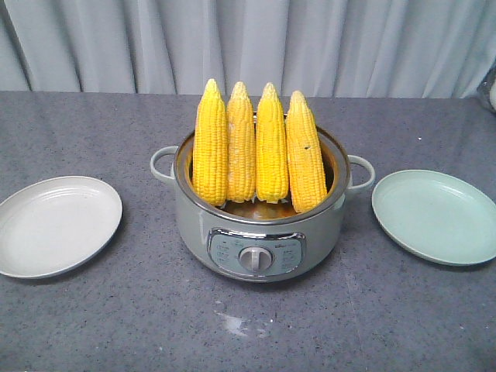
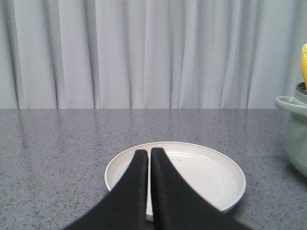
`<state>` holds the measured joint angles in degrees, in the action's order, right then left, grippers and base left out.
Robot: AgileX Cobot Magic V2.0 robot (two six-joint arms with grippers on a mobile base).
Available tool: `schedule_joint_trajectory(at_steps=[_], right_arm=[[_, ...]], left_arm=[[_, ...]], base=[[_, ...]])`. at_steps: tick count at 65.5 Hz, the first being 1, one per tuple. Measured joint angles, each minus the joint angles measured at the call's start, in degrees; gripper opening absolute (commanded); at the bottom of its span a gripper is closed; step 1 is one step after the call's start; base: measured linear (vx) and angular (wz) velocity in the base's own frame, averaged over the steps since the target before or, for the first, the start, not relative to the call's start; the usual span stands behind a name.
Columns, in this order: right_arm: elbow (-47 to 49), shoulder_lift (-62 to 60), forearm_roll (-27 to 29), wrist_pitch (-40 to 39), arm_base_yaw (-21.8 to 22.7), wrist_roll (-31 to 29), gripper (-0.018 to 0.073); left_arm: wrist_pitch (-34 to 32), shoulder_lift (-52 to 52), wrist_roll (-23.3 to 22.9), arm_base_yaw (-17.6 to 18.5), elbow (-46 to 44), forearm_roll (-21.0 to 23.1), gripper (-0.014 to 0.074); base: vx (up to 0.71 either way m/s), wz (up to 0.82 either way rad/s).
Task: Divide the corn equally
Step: 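Position the base in front of the pot, arms held still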
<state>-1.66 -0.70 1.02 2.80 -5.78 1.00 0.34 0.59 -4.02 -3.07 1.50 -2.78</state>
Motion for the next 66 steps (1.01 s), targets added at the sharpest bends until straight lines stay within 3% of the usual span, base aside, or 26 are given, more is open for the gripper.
schedule_joint_trajectory(at_steps=[54,66], right_arm=[[0.00,0.00,0.00,-1.45,0.00,0.00,-0.0011],[0.00,0.00,0.00,-2.80,0.00,0.00,-0.0011]], left_arm=[[-0.34,0.00,0.00,0.00,0.00,0.00,-0.0006],[-1.99,0.00,-3.30,0.00,-0.14,0.00,-0.0006]], base=[[0.00,0.00],[0.00,0.00]])
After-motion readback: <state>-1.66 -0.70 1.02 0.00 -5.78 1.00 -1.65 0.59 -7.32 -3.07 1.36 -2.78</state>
